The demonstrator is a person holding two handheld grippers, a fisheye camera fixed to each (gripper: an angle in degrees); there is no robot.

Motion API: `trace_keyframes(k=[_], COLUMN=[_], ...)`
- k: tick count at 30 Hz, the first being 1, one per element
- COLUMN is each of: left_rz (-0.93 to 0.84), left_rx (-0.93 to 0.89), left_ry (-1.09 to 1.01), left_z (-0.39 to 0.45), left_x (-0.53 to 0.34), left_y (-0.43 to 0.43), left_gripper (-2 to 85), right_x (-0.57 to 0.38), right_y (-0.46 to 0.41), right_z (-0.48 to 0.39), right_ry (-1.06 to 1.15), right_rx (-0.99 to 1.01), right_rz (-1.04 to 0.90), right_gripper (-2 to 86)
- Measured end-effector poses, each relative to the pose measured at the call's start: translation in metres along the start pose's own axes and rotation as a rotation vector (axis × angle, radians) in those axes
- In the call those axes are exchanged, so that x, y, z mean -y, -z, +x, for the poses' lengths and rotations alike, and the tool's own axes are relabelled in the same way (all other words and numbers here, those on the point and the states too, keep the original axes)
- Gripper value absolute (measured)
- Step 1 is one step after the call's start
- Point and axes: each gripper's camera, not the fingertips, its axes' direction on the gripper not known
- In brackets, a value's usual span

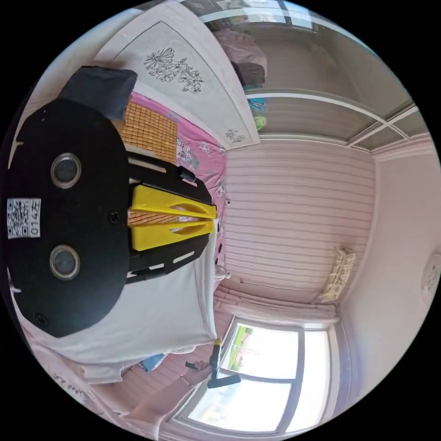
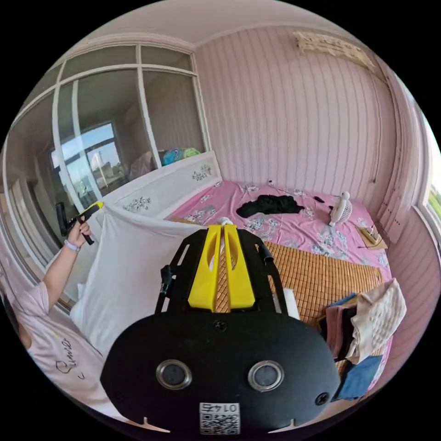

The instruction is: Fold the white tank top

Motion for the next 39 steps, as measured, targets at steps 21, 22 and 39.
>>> trace_keyframes(k=[21,22,39], left_rz=[-0.596,-0.625,-1.009], left_rx=[-0.107,-0.114,-0.167], left_ry=[0.154,0.180,0.150], left_z=[-0.001,-0.002,0.063], left_x=[-0.234,-0.249,-0.363], left_y=[-0.256,-0.266,-0.363], left_gripper=[-1.0,-1.0,-0.6], right_x=[-0.282,-0.309,-0.454], right_y=[-0.175,-0.193,-0.236], right_z=[0.057,0.067,0.105], right_ry=[-0.185,-0.256,-0.445], right_rx=[-0.074,-0.074,0.005], right_rz=[-0.207,-0.267,-0.623], right_gripper=[0.5,0.5,1.1])
